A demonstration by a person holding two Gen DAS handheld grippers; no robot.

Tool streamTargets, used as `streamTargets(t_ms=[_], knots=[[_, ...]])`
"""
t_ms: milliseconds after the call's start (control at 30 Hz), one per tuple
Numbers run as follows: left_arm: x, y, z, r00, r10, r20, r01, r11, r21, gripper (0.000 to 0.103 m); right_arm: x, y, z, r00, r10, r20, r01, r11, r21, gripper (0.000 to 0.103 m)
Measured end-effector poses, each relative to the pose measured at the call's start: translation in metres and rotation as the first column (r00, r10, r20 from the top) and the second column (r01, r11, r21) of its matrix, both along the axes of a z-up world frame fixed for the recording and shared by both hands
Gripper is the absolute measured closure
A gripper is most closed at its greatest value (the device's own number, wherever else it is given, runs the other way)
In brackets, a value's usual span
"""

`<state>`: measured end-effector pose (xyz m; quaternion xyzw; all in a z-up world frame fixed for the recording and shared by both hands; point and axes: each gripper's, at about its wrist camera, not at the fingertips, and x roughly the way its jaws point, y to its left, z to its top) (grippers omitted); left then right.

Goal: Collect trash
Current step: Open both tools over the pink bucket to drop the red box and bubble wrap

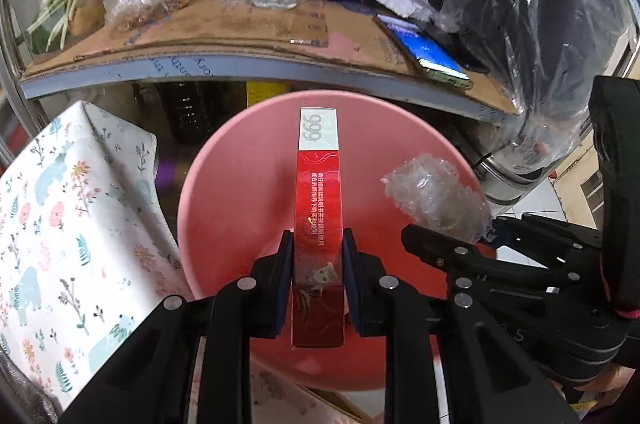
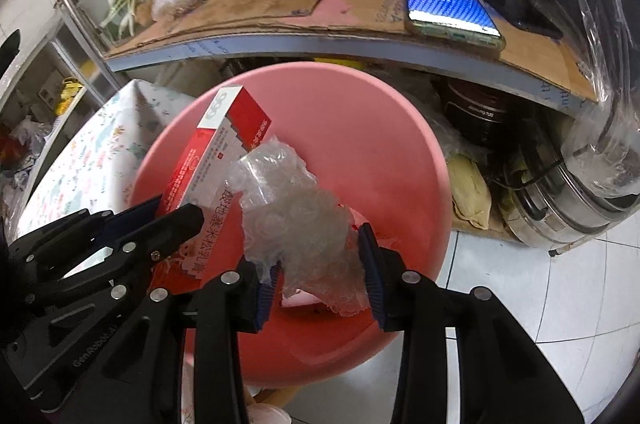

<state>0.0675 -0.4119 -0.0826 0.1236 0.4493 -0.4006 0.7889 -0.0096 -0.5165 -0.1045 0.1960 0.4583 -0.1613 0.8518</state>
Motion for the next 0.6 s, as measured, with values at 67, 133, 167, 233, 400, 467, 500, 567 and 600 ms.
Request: streamTargets(t_ms=[67,133,167,233,400,467,500,567,600], knots=[[0.003,-0.001,-0.004,1.0,0.009,-0.008,-0.009,1.0,0.005,0.08,0.002,-0.001,-0.002,1.0,-0.002,-0.004,0.002,1.0,-0.009,0.063],[0.005,-0.001,-0.006,1.0,0.015,-0.01,-0.015,1.0,0.004,0.078,0.004,0.0,-0.002,1.0,0.004,-0.008,-0.004,1.0,-0.021,0.062],[0.005,-0.001,-0.008,1.0,0.014,-0.014,-0.014,1.0,0.004,0.077,0.004,0.001,-0.002,1.0,0.006,-0.011,-0.006,1.0,-0.027,0.06],[0.007,0.0,-0.009,1.0,0.021,-0.017,-0.021,1.0,0.009,0.072,0.005,0.002,-0.002,1.0,0.01,-0.015,-0.01,0.999,-0.036,0.059],[0.011,0.008,-0.003,0.998,0.046,-0.031,-0.047,0.999,-0.014,0.061,0.004,0.003,0.001,1.0,0.018,-0.004,-0.018,0.999,-0.035,0.053],[0.011,0.012,0.001,0.998,0.052,-0.033,-0.053,0.998,-0.029,0.059,0.004,0.004,0.003,1.0,0.024,-0.001,-0.024,0.999,-0.04,0.051],[0.011,0.014,0.004,0.998,0.057,-0.032,-0.058,0.998,-0.036,0.057,0.004,0.005,0.004,1.0,0.025,0.002,-0.025,0.999,-0.041,0.051],[0.009,0.018,0.01,0.998,0.062,-0.028,-0.064,0.997,-0.048,0.055,0.003,0.006,0.007,1.0,0.026,0.007,-0.026,0.999,-0.044,0.05],[0.009,0.02,0.012,0.998,0.063,-0.025,-0.064,0.997,-0.051,0.054,0.003,0.008,0.009,1.0,0.03,0.011,-0.029,0.998,-0.047,0.05]])
